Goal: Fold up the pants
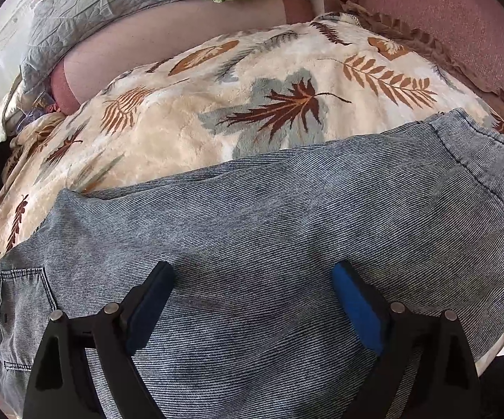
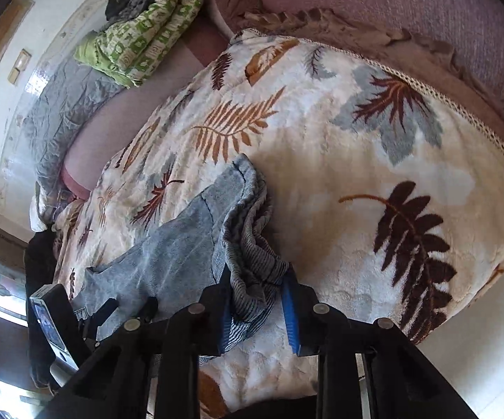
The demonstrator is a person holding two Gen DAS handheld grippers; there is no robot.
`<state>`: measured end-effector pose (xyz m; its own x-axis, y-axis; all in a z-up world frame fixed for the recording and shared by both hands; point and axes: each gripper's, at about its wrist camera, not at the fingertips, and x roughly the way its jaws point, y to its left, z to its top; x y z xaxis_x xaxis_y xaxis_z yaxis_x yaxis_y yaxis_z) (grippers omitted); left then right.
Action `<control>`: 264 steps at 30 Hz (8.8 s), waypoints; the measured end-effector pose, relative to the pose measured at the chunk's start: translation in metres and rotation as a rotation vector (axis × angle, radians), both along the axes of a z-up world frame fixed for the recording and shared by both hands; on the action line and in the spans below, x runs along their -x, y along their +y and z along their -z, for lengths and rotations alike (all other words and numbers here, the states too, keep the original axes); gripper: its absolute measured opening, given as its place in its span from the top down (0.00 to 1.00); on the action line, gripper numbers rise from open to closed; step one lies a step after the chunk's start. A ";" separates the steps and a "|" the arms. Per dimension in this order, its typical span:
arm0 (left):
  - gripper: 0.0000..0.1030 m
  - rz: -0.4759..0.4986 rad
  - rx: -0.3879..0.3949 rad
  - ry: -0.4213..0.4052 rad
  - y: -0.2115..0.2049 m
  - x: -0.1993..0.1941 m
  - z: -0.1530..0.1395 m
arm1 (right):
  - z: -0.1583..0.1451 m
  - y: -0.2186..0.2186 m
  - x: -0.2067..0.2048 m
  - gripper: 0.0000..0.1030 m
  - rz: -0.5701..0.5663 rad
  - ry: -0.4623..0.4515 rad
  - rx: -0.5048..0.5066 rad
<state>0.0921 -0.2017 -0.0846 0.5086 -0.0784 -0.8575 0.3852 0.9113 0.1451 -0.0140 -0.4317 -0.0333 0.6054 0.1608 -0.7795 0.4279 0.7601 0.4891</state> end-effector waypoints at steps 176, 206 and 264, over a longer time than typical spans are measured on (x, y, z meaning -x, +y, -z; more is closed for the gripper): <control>0.77 -0.798 0.941 0.031 0.435 0.061 0.005 | 0.000 0.312 -0.107 0.13 -0.727 -0.052 -0.454; 0.83 -0.746 0.736 -0.061 0.412 0.061 -0.016 | 0.043 0.414 -0.161 0.00 -0.725 0.217 -0.235; 0.83 -0.558 0.244 -0.331 0.293 0.051 -0.107 | 0.040 0.194 -0.069 0.00 -0.403 -0.280 -0.787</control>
